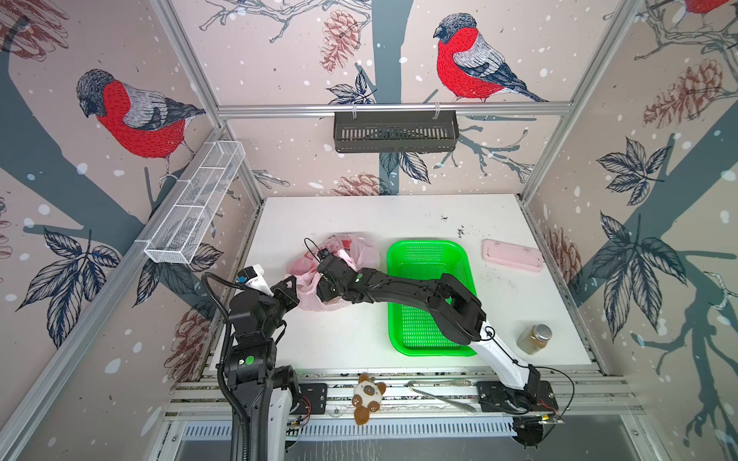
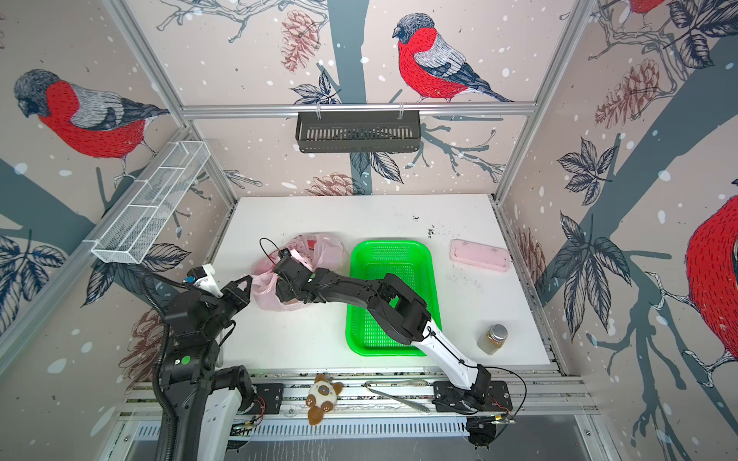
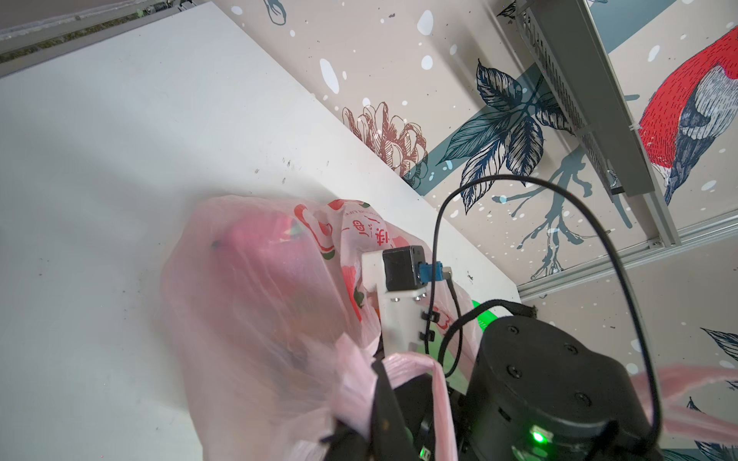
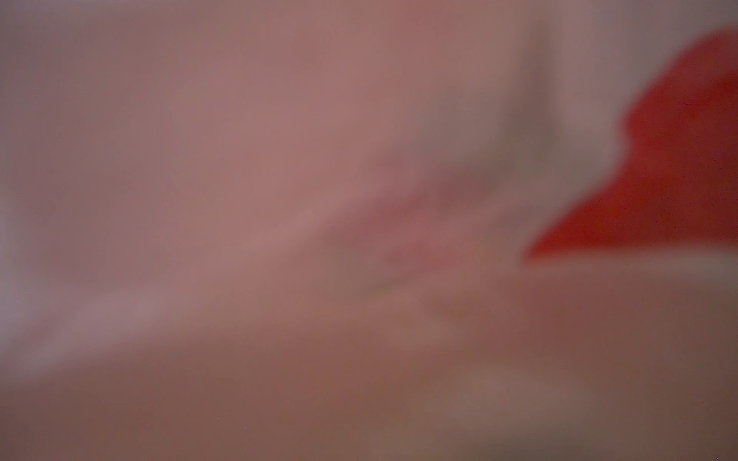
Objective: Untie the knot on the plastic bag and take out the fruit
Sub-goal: 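Position the right gripper over the yellow fruit and close on it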
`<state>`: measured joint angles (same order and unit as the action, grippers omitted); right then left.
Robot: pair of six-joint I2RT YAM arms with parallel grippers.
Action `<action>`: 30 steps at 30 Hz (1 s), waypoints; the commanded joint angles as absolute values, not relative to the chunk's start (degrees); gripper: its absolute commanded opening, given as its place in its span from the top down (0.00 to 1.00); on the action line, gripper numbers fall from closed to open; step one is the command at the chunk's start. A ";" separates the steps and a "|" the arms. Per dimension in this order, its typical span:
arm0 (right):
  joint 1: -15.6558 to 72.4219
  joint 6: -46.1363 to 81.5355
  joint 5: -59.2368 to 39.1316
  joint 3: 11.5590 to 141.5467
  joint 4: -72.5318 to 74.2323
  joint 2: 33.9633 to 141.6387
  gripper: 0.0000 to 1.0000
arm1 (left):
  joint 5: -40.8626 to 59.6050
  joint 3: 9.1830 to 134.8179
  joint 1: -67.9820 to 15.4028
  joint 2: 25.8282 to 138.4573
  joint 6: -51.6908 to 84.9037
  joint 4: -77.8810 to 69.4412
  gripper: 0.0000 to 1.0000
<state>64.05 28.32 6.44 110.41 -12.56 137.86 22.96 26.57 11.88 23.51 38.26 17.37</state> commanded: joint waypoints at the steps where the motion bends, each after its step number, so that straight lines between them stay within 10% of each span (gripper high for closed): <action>1: 63.78 28.82 7.82 111.25 -12.93 138.45 0.12 | 24.74 26.11 11.95 23.38 39.19 16.40 1.00; 30: 63.81 30.10 8.09 108.66 -11.69 134.98 0.70 | 25.11 24.95 11.87 22.80 39.89 15.63 1.00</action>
<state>63.59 30.20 7.88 109.21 -13.21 136.70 25.26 24.93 11.88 22.92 39.90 17.06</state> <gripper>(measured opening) 0.514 0.047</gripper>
